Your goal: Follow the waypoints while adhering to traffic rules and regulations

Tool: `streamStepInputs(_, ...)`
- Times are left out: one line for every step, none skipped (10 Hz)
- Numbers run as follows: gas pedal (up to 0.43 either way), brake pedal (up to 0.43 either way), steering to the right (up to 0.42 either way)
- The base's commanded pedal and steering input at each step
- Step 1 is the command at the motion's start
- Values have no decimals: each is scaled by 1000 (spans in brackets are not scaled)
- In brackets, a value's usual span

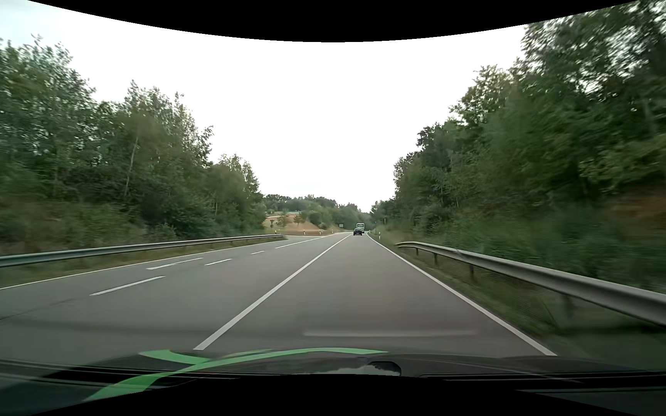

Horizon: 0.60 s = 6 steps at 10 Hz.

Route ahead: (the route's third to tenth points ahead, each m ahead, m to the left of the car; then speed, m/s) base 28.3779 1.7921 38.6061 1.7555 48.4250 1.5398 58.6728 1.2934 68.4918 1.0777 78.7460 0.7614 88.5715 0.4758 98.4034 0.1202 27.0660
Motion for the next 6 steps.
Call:
streamStepInputs(47, 0, 0)
streamStepInputs(47, 0, 0)
streamStepInputs(28, 0, 0)
streamStepInputs(0, 0, 0)
streamStepInputs(0, 0, 0)
streamStepInputs(0, 0, 0)
